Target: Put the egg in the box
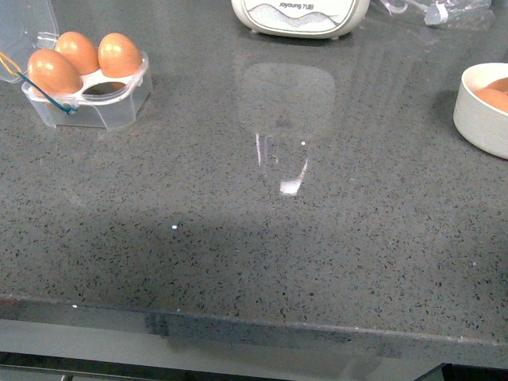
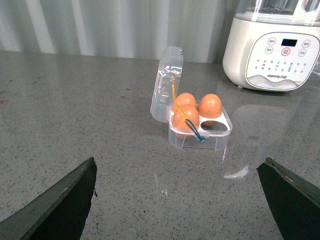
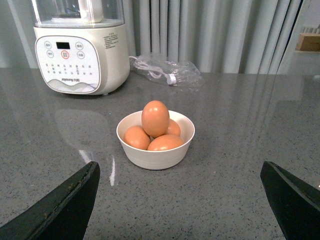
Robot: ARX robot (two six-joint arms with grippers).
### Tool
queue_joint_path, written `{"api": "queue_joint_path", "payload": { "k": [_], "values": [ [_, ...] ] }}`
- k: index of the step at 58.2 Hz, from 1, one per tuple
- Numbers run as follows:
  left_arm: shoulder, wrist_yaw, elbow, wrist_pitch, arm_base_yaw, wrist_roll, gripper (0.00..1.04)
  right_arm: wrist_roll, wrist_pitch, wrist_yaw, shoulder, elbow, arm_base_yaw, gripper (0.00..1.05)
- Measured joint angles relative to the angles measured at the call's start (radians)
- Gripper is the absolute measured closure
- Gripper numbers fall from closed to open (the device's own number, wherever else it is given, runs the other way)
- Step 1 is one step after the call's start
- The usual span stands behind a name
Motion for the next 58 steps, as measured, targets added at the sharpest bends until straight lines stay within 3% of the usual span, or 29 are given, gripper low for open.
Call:
{"api": "queue_joint_path", "payload": {
  "k": [58],
  "values": [
    [0.000, 0.000, 0.000, 0.000, 0.000, 0.000, 0.07, 0.000, 0.000, 0.000, 0.000, 0.000, 0.000, 0.07]
  ]
}}
